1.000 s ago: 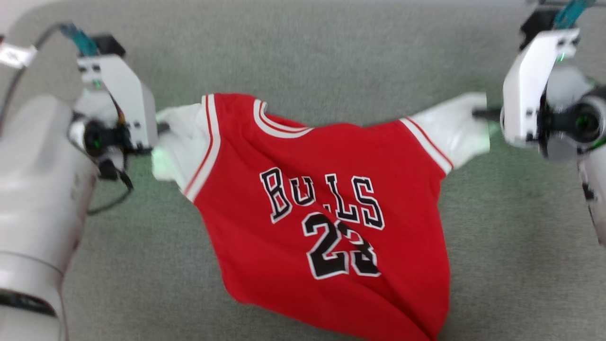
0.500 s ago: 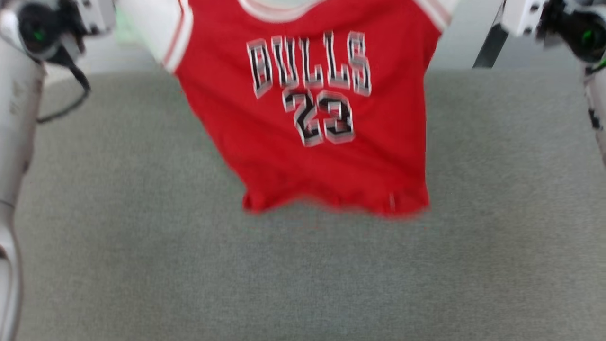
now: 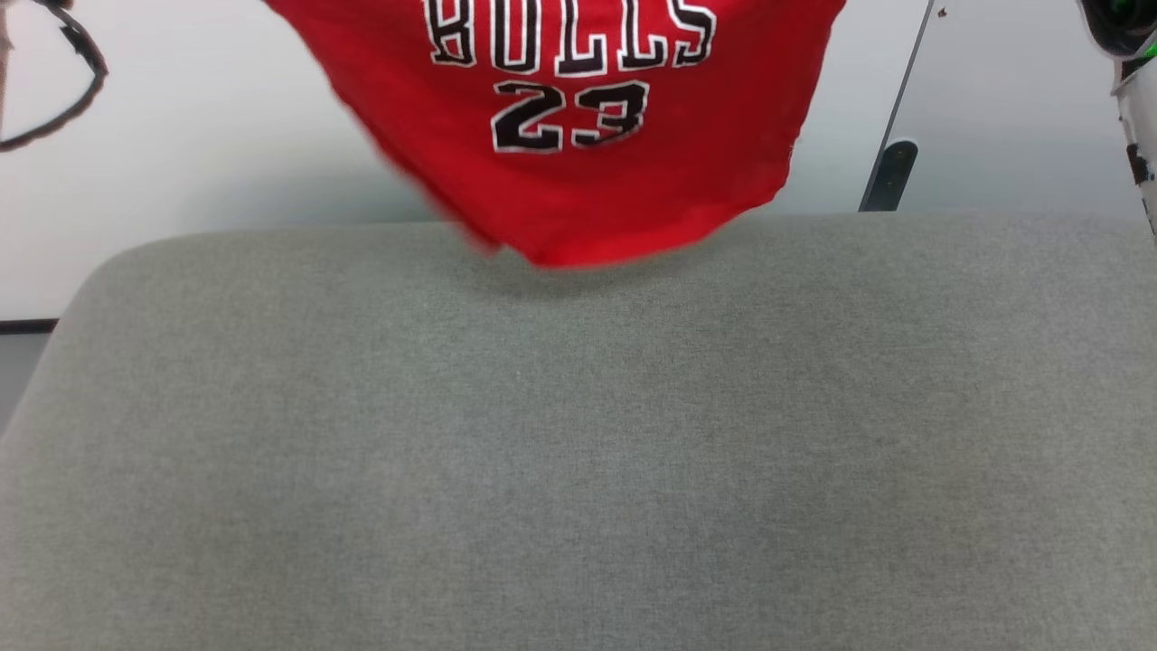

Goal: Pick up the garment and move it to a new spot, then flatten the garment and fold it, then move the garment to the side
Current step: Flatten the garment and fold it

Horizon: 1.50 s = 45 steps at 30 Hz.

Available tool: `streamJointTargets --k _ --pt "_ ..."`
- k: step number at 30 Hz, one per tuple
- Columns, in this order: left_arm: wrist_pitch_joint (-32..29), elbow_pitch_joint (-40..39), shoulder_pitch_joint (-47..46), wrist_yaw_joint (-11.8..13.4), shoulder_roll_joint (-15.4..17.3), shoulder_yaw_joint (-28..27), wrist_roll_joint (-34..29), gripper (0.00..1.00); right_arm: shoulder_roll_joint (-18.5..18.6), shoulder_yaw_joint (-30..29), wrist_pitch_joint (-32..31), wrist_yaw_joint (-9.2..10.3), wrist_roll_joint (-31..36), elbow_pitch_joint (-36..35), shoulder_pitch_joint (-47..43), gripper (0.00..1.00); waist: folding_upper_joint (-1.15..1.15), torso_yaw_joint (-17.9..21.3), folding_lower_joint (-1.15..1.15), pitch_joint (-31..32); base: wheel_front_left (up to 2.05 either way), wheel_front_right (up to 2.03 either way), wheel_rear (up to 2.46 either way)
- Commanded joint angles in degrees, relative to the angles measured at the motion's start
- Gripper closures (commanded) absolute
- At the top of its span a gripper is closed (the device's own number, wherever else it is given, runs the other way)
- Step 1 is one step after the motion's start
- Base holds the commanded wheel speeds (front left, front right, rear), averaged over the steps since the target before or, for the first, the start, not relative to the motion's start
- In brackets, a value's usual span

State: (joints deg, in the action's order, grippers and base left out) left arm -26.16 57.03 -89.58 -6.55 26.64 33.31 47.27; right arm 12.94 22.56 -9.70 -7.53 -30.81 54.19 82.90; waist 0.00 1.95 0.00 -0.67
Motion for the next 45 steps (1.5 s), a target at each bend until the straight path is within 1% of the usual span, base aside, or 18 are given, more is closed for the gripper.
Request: streamJointTargets --k 1,5,9,13,16,19,21,23,26,29,32,34,36,39,40,42,43,45 --pt "0.2 0.4 -0.4 -0.1 0.0 0.1 0.0 1.00 -0.2 0.1 0.5 0.09 -1.2 0.8 0.8 1.00 0.00 0.0 0.00 -0.2 0.00 0.00 0.00" --pt "0.4 0.3 -1.7 -0.3 0.3 0.4 -0.3 1.00 0.5 0.7 1.5 0.09 -2.6 2.3 3.3 1.00 0.00 0.2 0.00 -2.8 0.00 0.00 0.00" --pt "0.9 -0.2 -3.1 -0.4 0.6 0.7 -0.4 1.00 1.0 1.3 2.8 0.09 -2.8 3.4 6.3 1.00 0.00 0.6 0.00 -7.7 0.00 0.00 0.00" --pt "2.1 -1.2 -6.1 -0.5 1.2 1.5 -1.5 1.00 1.2 0.9 6.3 0.09 -1.3 4.9 10.2 1.00 0.00 1.0 0.00 -14.5 0.00 0.00 0.00" --pt "4.4 -1.7 -8.2 -0.6 1.7 2.3 -3.1 1.00 1.1 0.0 10.6 0.09 0.7 6.8 13.2 1.00 0.00 1.3 0.00 -20.0 0.00 0.00 0.00" --pt "8.1 -2.3 -11.2 -0.7 1.5 2.9 -4.6 1.00 1.0 -1.0 16.8 0.09 3.6 9.1 16.5 1.00 0.00 1.3 0.00 -24.7 0.00 0.00 0.00" --pt "11.8 -2.6 -14.1 -0.8 1.7 2.9 -6.0 1.00 1.1 -1.8 21.3 0.09 6.5 10.7 19.0 1.00 0.00 1.3 0.00 -27.3 0.00 0.00 0.00" --pt "16.0 -2.9 -17.2 -0.7 1.4 2.8 -7.4 1.00 1.5 -3.2 23.7 0.09 9.3 11.7 21.7 1.00 0.00 1.0 0.00 -30.2 0.00 0.00 0.00" --pt "20.4 -2.7 -22.0 -0.3 0.6 2.5 -8.5 1.00 2.4 -5.7 24.8 0.09 13.9 11.7 25.3 1.00 0.00 0.2 0.00 -35.0 0.00 0.00 0.00" --pt "24.2 -3.0 -26.9 -0.4 -0.2 2.1 -9.1 1.00 3.6 -9.7 24.9 0.09 19.0 7.3 28.6 1.00 0.00 -1.2 0.00 -41.0 0.00 0.00 0.00" --pt "27.7 -2.8 -28.3 -0.7 -1.3 2.5 -9.1 1.00 2.9 -13.8 24.8 0.08 23.8 3.3 27.2 1.00 0.00 -2.8 0.00 -45.9 0.00 0.00 0.00" --pt "29.9 -2.3 -28.5 -0.9 -1.7 2.3 -8.2 1.00 1.7 -16.1 24.8 0.08 26.3 1.2 26.2 1.00 0.00 -3.6 0.00 -48.2 0.00 0.00 0.00" --pt "31.8 -1.5 -27.2 -0.9 -2.3 2.3 -7.5 1.00 0.6 -18.4 24.8 0.09 28.0 0.3 24.7 1.00 0.00 -4.1 0.00 -49.3 0.00 0.00 0.00" --pt "33.7 0.3 -24.3 -1.0 -3.2 3.3 -6.5 1.00 -0.9 -19.8 24.8 0.09 30.0 -0.7 21.4 1.00 0.00 -4.7 0.00 -48.6 0.00 0.00 0.00" --pt "34.0 0.7 -23.4 -0.9 -3.5 3.5 -6.0 1.00 -1.2 -19.4 24.8 0.09 31.0 -1.1 20.4 1.00 0.00 -4.9 0.00 -47.8 0.00 0.00 0.00" --pt "34.0 1.1 -21.8 -0.9 -3.5 4.4 -5.0 1.00 -2.3 -19.0 24.9 0.09 30.2 -0.9 18.7 1.00 0.00 -5.0 0.00 -45.8 0.00 0.00 0.00" --pt "33.4 1.4 -20.6 -0.9 -3.4 4.6 -4.0 1.00 -2.2 -18.3 24.9 0.09 30.5 -0.9 18.1 1.00 0.00 -5.1 0.00 -44.8 0.00 0.00 0.00" --pt "32.3 0.7 -17.9 -0.9 -3.4 6.1 -2.6 1.00 -3.0 -16.9 24.9 0.09 28.5 0.5 15.9 1.00 0.00 -5.1 0.00 -42.2 0.00 0.00 0.00"
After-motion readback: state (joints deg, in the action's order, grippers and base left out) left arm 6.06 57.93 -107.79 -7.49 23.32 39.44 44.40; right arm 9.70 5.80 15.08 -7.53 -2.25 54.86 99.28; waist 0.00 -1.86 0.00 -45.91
